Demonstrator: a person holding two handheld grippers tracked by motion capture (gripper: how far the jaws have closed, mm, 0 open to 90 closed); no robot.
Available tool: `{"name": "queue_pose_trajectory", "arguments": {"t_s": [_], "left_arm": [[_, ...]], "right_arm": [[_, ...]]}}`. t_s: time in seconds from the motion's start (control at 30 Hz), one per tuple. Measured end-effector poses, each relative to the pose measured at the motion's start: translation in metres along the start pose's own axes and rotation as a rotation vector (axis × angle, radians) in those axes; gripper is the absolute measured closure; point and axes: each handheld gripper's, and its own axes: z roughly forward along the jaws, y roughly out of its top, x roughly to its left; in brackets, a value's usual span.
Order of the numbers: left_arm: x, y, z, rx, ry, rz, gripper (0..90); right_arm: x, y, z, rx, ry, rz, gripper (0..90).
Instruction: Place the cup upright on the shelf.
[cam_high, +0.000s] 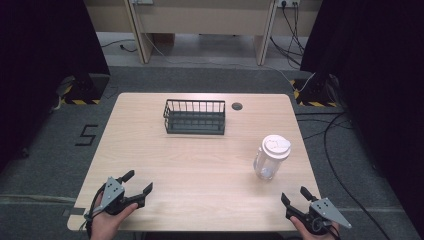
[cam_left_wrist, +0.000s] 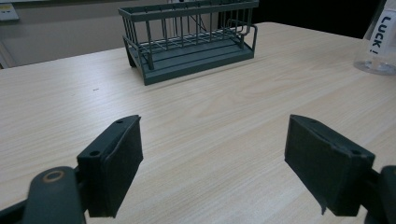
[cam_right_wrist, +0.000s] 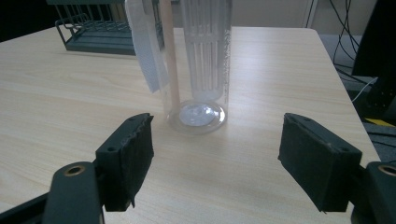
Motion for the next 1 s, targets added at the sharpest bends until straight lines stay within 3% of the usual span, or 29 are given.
{"name": "queue_pose_trajectory", "arguments": {"t_s": [0.27,1.0], "left_arm": [[-0.001,0.0,0.0,-0.001,0.0,0.001,18.6],[-0.001,0.0,0.0,-0.003,-0.001,0.0,18.6]], "right_arm": [[0.002,0.005,0.004,-0.003,0.007,-0.009,24.1],[0.008,0.026,0.037,-0.013,0.022,-0.035,20.0]]}}
